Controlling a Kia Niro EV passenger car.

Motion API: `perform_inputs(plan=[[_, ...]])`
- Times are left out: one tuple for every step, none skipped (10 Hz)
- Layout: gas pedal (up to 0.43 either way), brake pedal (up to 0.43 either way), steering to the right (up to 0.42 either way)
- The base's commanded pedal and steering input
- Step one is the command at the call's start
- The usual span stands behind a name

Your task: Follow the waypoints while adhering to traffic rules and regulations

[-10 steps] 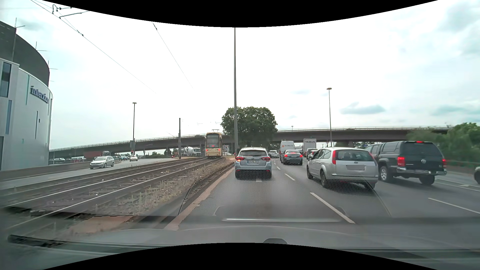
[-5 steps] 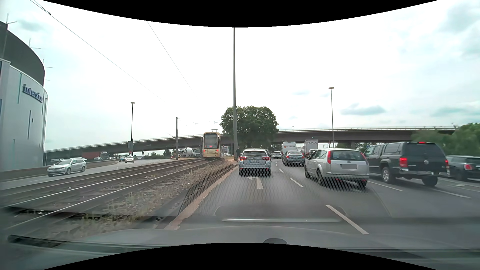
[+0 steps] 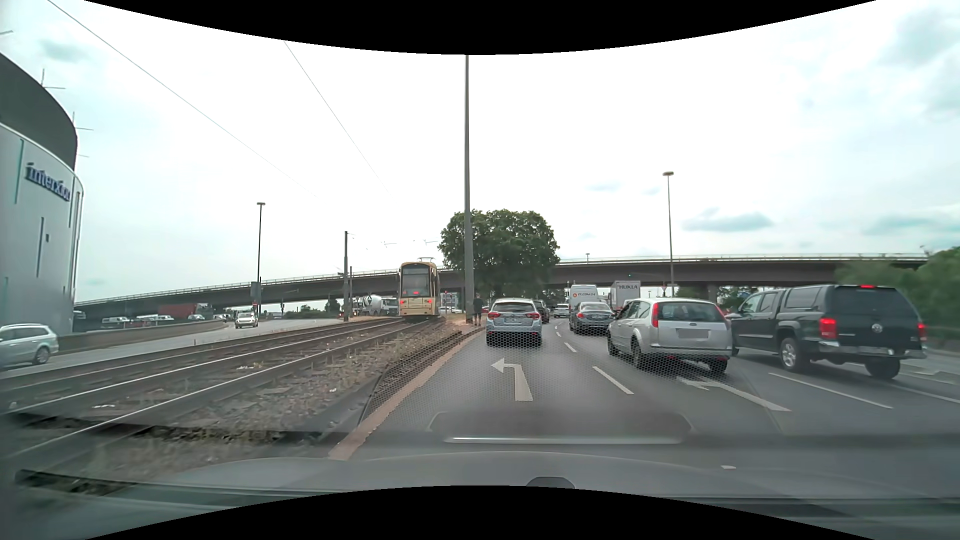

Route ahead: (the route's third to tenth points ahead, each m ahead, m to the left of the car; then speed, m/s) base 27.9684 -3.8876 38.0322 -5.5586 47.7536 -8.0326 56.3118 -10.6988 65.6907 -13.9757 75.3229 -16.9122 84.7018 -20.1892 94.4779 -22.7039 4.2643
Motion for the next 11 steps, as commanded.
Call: perform_inputs(plan=[[0.287, 0.0, -0.006], [0.287, 0.0, -0.007], [0.287, 0.0, -0.006], [0.287, 0.0, -0.006], [0.287, 0.0, -0.006], [0.287, 0.0, -0.006], [0.299, 0.0, -0.005], [0.299, 0.0, -0.004], [0.311, 0.0, -0.003], [0.319, 0.0, -0.002], [0.319, 0.0, -0.001]])
